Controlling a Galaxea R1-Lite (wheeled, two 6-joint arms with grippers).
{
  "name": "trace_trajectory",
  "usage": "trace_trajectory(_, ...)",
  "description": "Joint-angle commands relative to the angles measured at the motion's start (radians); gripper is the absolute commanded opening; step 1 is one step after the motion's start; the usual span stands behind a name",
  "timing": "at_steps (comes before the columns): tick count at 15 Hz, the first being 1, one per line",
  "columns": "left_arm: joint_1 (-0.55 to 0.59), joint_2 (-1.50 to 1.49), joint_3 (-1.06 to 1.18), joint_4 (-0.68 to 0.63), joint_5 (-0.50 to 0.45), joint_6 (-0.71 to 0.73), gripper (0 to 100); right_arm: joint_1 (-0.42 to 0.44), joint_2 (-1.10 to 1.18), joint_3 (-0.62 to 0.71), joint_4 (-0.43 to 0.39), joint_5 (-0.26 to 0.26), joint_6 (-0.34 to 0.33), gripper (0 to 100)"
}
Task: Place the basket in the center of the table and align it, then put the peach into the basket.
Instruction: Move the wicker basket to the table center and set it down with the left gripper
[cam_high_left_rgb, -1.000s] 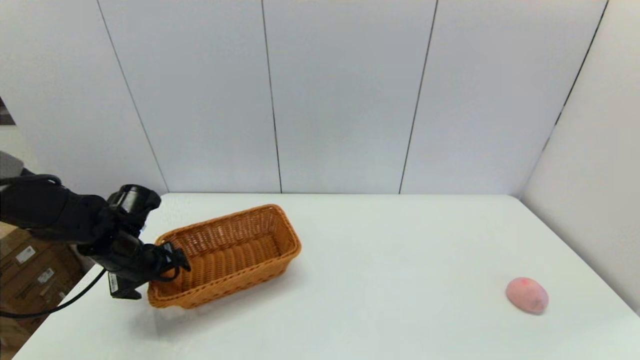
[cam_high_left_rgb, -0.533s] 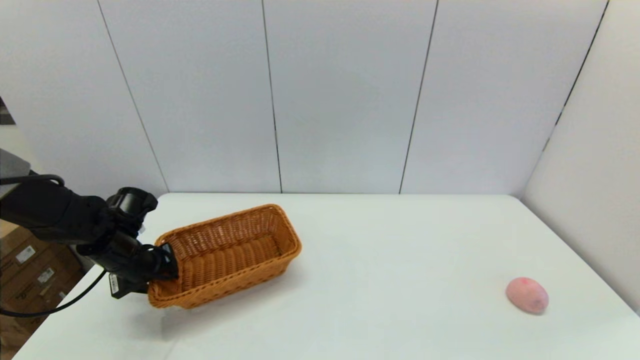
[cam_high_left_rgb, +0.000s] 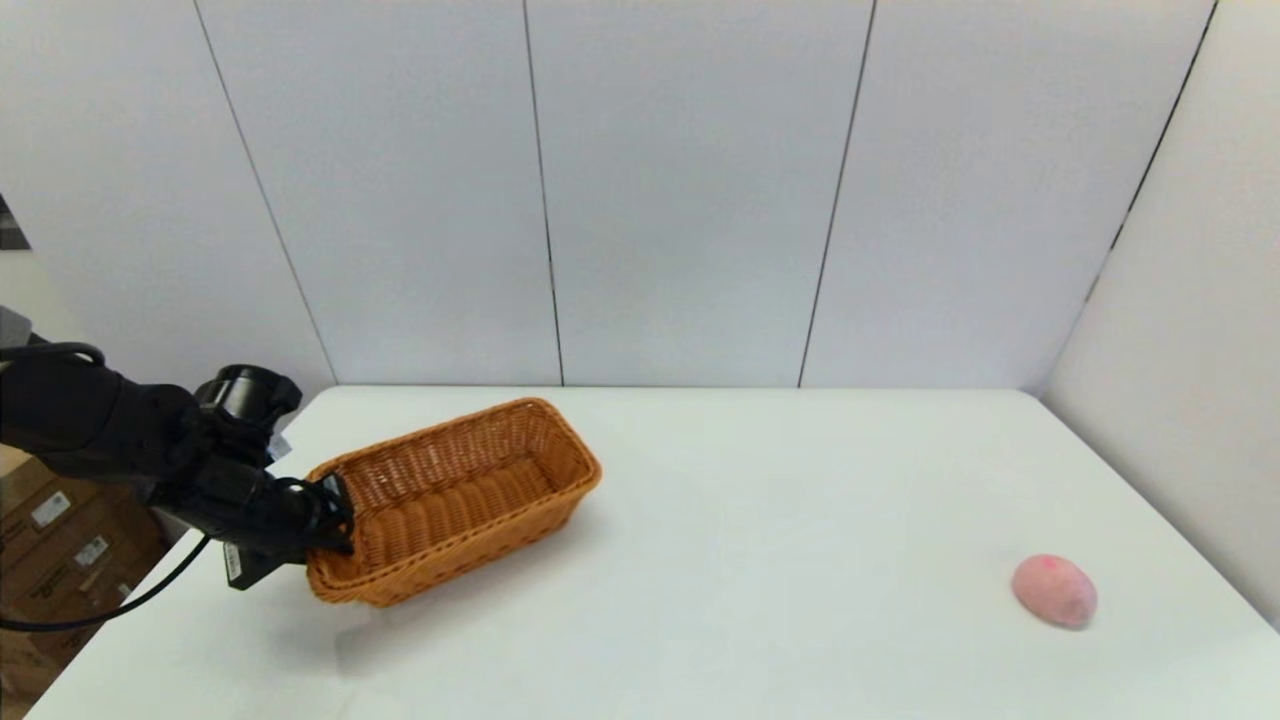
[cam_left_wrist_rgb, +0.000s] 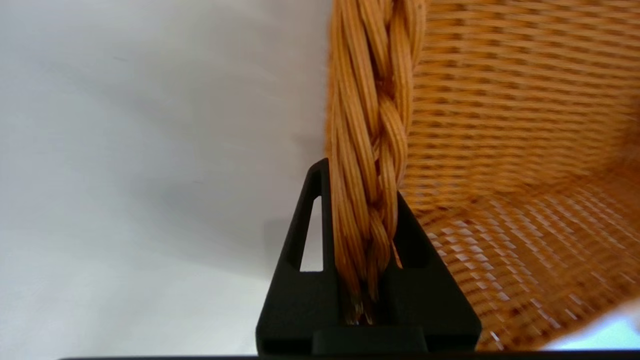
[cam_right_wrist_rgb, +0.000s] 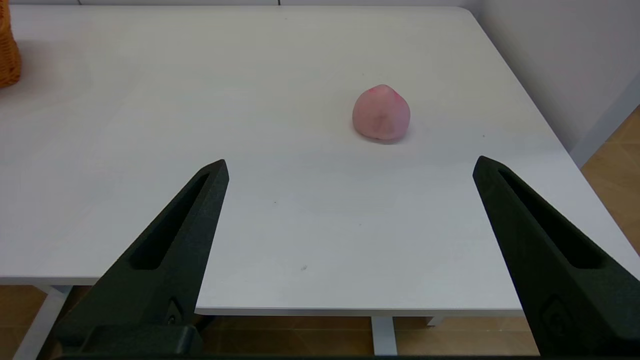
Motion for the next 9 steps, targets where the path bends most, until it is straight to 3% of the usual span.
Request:
trace_trajectory(1,0.016,-0.038,-0.003,0.004,-0.117,-0.004,0,0.000,0.000,0.000,0.001,0.001,-0.002,100)
trace_trajectory(3,0.007,-0.052,-0.005,0.004,-0.121,-0.001,0,0.000,0.000,0.000,0.001,0.001,-0.002,100)
trace_trajectory(9,-0.266,-0.082,-0.057,0.004,-0.113,-0.003,0,0.000,0.000,0.000,0.000,0.001,-0.002,100)
